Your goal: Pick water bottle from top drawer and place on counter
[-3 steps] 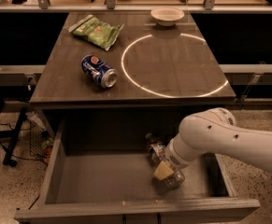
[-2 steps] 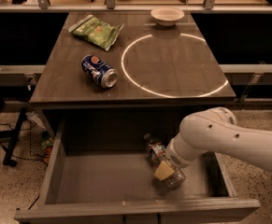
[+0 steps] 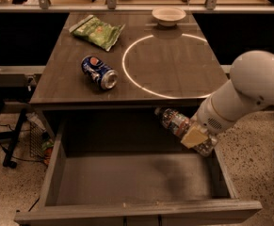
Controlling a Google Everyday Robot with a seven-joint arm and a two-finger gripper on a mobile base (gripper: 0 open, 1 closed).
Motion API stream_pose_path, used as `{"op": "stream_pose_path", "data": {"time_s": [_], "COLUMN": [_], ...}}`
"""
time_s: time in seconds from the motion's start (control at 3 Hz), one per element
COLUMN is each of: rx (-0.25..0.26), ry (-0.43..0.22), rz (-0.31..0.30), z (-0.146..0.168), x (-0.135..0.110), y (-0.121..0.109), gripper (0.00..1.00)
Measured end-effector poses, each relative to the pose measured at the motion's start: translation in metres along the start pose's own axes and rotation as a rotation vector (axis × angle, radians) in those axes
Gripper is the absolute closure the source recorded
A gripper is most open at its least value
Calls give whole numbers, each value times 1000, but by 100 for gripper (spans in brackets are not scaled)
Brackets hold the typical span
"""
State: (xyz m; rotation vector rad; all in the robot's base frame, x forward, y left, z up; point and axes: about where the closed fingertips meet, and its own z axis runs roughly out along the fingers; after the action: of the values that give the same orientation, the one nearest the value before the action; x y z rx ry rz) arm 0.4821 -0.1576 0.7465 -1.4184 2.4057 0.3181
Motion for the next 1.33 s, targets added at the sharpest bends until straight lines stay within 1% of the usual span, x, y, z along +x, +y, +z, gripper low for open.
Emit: {"op": "stream_pose_path", "data": {"time_s": [0.33,0.67,1.0,1.33], "rx": [2,18,65,148], "ry": [6,19,64,150], "rz": [-31,-42,-99,-212], "z": [-4,-9,-29,-78], "x": [-2,1,11,6], "y": [0,0,-1,-6], "gripper": [100,100,100,100]}}
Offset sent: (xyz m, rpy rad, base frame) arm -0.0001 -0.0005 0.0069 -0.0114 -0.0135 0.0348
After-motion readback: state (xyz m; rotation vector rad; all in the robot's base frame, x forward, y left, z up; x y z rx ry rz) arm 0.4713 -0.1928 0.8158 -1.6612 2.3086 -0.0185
